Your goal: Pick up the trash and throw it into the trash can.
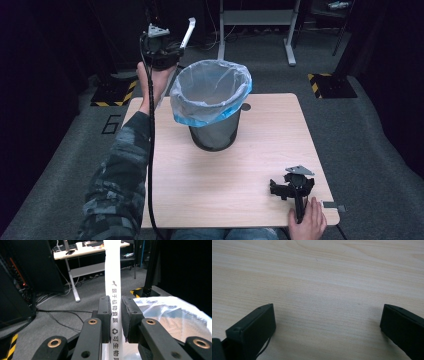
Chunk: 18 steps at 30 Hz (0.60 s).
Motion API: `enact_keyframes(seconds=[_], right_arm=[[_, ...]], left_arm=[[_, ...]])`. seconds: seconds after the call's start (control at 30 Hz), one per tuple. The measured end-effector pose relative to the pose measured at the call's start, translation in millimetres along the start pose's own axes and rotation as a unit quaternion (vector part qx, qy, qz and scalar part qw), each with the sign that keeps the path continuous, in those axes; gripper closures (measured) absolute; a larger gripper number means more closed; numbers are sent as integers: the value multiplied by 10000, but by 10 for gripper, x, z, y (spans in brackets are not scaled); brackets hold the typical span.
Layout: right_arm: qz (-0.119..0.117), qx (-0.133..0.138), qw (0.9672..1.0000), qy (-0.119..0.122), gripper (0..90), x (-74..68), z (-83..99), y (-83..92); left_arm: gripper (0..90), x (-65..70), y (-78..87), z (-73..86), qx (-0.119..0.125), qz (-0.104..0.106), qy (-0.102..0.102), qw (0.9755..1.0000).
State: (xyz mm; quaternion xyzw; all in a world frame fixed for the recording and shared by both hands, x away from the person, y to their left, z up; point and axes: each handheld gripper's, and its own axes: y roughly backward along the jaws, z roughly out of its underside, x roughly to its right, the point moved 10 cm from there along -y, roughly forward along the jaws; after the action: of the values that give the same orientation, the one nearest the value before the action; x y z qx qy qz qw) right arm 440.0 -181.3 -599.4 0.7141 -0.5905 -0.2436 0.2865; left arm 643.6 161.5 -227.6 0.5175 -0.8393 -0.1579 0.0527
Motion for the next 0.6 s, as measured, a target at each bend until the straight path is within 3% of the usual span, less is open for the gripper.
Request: enact_keyframes(seconds=[0.6], right_arm=[[1, 3, 10000, 1, 0, 0, 0, 0]], left_arm=[[779, 644, -446, -358, 285, 435, -266, 9983]])
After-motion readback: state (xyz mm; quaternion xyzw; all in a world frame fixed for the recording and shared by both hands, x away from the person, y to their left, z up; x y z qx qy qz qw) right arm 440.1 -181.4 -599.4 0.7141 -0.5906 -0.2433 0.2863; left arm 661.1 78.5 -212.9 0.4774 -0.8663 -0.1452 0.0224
